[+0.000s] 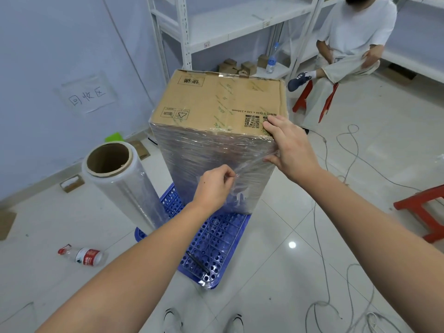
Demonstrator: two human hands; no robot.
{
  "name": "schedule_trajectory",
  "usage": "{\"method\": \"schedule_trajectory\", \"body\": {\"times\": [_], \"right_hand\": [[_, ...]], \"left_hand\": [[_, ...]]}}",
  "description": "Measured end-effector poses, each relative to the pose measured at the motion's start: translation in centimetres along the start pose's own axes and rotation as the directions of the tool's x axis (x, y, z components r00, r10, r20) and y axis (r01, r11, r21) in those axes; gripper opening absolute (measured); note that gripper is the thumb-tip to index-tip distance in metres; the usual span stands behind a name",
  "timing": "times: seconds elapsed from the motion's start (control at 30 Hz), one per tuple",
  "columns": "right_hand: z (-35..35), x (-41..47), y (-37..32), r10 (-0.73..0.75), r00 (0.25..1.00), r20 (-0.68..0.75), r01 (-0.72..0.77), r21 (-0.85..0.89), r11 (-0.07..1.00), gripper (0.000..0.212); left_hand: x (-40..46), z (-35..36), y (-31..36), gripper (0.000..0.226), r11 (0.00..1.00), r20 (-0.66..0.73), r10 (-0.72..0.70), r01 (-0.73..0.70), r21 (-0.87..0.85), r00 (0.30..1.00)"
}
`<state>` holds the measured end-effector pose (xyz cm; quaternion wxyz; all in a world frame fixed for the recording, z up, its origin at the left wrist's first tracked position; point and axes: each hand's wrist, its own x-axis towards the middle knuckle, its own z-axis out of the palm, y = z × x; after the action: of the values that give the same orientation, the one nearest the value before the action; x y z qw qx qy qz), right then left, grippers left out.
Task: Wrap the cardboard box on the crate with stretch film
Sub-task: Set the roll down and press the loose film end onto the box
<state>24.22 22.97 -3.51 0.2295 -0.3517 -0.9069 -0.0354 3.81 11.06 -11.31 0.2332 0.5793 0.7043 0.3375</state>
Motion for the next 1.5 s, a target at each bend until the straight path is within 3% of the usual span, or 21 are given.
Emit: {"method": "schedule_trajectory", "body": {"times": [0.13, 0.37, 0.47, 0.5, 0.6, 0.7, 0.87, 1.0, 1.07, 1.17, 1.3, 1.4, 1.5], "right_hand": [[0.0, 0.0, -0.1, 0.004, 1.0, -0.001, -0.004, 0.003, 1.0, 0.102], [-0.2, -0.3, -0.4, 0.012, 1.0, 0.008, -0.012, 0.008, 1.0, 0.104], [-0.2, -0.3, -1.1, 0.057, 0.998, -0.006, -0.057, 0.002, 0.998, 0.103], [-0.1, -0.2, -1.3, 0.067, 0.998, -0.018, -0.067, 0.005, 0.998, 0.101], [0.0, -0.2, -1.6, 0.079, 0.996, -0.038, -0.078, 0.02, 0.997, 0.096], [-0.1, -0.3, -1.6, 0.082, 0.996, -0.043, -0.081, 0.021, 0.996, 0.093], [-0.2, -0.2, -1.7, 0.093, 0.995, -0.045, -0.093, 0.015, 0.996, 0.09], [-0.1, -0.3, -1.8, 0.101, 0.994, -0.051, -0.1, 0.023, 0.995, 0.087], [-0.1, -0.4, -1.8, 0.102, 0.993, -0.051, -0.101, 0.026, 0.995, 0.087], [-0.1, -0.4, -1.8, 0.098, 0.994, -0.049, -0.097, 0.024, 0.995, 0.087], [-0.1, -0.5, -1.9, 0.096, 0.994, -0.043, -0.096, 0.016, 0.995, 0.087], [-0.2, -0.6, -2.0, 0.096, 0.994, -0.041, -0.096, 0.016, 0.995, 0.087], [-0.3, -0.7, -2.1, 0.098, 0.994, -0.044, -0.097, 0.021, 0.995, 0.086]], "left_hand": [[0.0, -0.3, -0.5, 0.004, 1.0, 0.012, 0.019, -0.019, 0.001, 1.0], [-0.8, 0.7, -1.0, 0.031, 0.981, 0.053, -0.002, 0.012, -0.192, 0.999], [-1.1, 1.2, -0.6, 0.018, 0.975, 0.104, -0.031, 0.053, -0.215, 0.994], [-1.3, 1.2, -0.5, 0.016, 0.979, 0.13, -0.017, 0.043, -0.198, 0.991], [-1.9, 1.1, -0.8, 0.041, 0.998, 0.201, 0.063, -0.064, -0.001, 0.977], [-2.4, 0.9, -1.3, 0.041, 0.969, 0.223, 0.121, -0.164, 0.185, 0.967], [-2.9, 0.1, -3.0, 0.018, 0.953, 0.175, 0.157, -0.195, 0.23, 0.972], [-3.2, -0.5, -3.5, 0.016, 0.946, 0.101, 0.22, -0.238, 0.222, 0.97], [-3.5, -0.5, -3.6, 0.014, 0.968, 0.062, 0.187, -0.195, 0.16, 0.98], [-3.8, -0.5, -3.5, 0.009, 0.996, -0.053, 0.019, -0.024, -0.086, 0.998], [-4.2, -0.5, -3.1, 0.007, 0.876, -0.02, -0.27, 0.237, -0.42, 0.963], [-4.4, 0.1, -2.6, 0.011, 0.766, 0.073, -0.344, 0.325, -0.554, 0.936], [-4.1, 0.2, -2.0, 0.014, 0.738, 0.062, -0.371, 0.335, -0.586, 0.927]]}}
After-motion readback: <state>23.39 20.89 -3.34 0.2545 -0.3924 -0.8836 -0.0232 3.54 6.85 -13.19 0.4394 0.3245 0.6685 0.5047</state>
